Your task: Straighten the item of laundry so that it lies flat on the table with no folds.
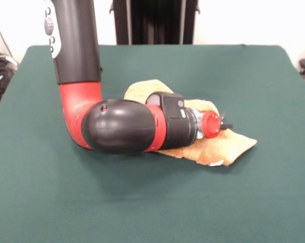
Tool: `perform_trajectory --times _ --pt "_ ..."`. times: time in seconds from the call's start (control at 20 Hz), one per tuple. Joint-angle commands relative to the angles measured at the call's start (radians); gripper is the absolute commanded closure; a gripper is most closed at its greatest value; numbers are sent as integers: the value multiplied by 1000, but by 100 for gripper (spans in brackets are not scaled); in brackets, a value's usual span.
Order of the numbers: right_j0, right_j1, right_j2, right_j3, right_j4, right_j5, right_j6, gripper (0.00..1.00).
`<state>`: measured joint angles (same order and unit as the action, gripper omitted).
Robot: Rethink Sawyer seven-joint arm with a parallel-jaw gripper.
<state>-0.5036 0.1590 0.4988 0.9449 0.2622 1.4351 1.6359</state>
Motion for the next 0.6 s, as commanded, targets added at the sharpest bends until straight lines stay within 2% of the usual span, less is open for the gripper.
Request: perform_trajectory --times 0.05,0.35,0.55,0.6 --pt "10 130 92 3 -106 1 -363 100" --pt "24 186 120 -117 -136 114 -405 100" --pt "36 232 154 -221 -159 227 -458 100" --pt "34 243 171 -238 -172 239 -504 100"
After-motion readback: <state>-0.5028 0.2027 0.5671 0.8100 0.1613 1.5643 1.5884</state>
